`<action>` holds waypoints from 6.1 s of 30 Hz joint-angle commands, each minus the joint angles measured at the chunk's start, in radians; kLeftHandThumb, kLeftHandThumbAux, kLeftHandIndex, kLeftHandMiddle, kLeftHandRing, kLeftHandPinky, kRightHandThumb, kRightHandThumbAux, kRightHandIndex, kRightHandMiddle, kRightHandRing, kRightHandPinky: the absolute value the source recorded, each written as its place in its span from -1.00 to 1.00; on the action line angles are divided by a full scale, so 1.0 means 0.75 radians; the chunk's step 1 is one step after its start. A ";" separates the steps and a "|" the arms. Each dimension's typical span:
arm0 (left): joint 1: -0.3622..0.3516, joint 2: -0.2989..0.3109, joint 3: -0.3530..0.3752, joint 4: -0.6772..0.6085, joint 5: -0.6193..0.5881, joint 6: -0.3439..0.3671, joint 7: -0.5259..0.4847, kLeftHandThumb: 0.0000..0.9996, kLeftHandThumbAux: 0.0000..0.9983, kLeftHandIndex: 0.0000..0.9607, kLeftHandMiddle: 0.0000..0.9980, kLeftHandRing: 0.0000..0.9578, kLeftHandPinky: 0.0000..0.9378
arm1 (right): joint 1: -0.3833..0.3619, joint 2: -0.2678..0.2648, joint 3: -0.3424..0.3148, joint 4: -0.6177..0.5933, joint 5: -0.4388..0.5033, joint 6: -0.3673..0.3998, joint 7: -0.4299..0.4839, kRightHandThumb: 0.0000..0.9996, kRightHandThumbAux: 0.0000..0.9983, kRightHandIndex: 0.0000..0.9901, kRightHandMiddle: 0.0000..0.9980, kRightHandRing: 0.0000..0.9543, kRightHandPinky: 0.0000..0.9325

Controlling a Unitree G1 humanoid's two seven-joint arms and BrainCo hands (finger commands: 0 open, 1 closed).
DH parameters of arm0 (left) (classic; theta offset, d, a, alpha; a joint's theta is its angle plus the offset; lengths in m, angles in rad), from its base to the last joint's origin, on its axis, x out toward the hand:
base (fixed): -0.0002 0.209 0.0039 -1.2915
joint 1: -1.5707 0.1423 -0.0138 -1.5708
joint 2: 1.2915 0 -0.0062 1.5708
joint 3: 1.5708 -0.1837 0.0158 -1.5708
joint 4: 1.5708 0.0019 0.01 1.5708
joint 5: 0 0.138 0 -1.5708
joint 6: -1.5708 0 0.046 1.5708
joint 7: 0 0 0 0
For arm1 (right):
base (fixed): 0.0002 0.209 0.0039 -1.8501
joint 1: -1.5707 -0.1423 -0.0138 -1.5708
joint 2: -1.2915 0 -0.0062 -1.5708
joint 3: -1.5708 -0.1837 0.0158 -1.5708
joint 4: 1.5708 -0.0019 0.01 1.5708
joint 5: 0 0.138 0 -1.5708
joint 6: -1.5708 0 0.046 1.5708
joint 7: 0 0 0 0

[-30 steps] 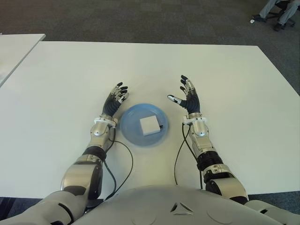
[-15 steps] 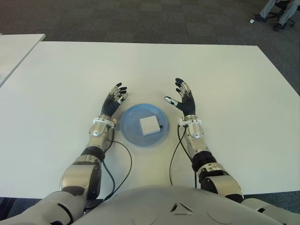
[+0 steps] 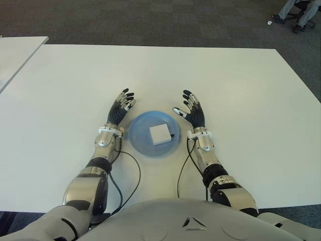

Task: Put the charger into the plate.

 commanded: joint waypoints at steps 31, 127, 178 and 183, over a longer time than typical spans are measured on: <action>0.148 -0.086 0.136 0.018 -0.106 0.049 0.143 -1.00 0.11 -0.99 -0.94 -0.95 -0.90 | 0.011 0.004 -0.005 0.055 0.053 0.299 0.178 -0.91 0.35 -0.96 -0.91 -0.92 -0.89; 0.148 -0.049 0.073 0.012 -0.059 0.075 0.105 -1.00 0.01 -0.91 -0.81 -0.84 -0.86 | -0.045 0.065 -0.104 0.101 0.125 0.363 -0.037 -1.00 0.15 -1.00 -0.93 -0.98 -0.99; 0.140 -0.064 0.022 0.028 -0.027 0.121 0.103 -1.00 0.05 -0.91 -0.72 -0.74 -0.78 | -0.061 0.040 -0.112 0.137 0.133 0.364 0.021 -1.00 0.14 -0.91 -0.85 -0.88 -0.87; 0.140 -0.061 0.019 0.035 -0.018 0.133 0.106 -1.00 0.06 -0.92 -0.72 -0.74 -0.78 | -0.066 0.038 -0.112 0.145 0.130 0.362 0.018 -1.00 0.14 -0.90 -0.84 -0.87 -0.86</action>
